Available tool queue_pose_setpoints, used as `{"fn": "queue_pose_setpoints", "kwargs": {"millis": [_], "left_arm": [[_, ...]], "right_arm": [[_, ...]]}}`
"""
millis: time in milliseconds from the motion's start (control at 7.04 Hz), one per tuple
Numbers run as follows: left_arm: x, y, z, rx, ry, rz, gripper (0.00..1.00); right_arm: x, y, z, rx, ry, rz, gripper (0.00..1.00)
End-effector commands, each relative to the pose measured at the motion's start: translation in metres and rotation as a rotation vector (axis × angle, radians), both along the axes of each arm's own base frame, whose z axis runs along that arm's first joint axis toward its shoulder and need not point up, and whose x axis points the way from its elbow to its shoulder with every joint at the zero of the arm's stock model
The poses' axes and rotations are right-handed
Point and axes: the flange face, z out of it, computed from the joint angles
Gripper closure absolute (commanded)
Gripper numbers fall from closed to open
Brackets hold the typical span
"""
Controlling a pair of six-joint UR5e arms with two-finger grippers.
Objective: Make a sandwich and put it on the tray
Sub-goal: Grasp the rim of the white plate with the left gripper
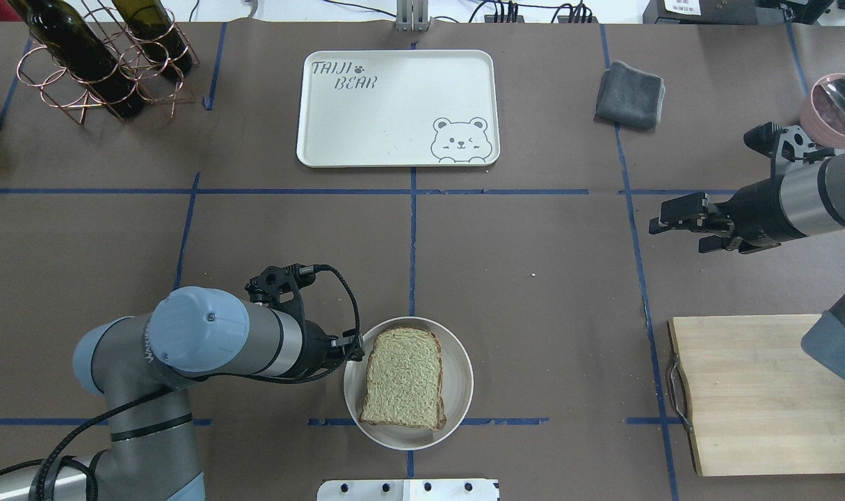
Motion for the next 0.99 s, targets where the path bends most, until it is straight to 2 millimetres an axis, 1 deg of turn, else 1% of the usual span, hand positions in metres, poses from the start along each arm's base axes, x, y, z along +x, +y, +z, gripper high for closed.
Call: {"fn": "queue_pose_setpoints", "kwargs": {"millis": [0,142,426,852], "left_arm": [[0.003,0.002,0.001,0.011,-0.007,-0.016,0.53],[0.003,0.002,0.003,0.009,-0.011,-0.016,0.53],[0.007,0.01,0.003,0.009,-0.011,-0.002,0.53],[0.017,0.029,0.004,0.009,-0.012,0.033,0.58]], "right_arm": [[-0.001,0.0,-0.001,0.001,-0.001,-0.001,0.0],[-0.001,0.0,-0.002,0.002,-0.002,-0.001,0.0],[-0.001,-0.001,-0.005,0.007,-0.006,-0.001,0.0],[-0.001,-0.001,-0.005,0.007,-0.006,-0.001,0.0]]}}
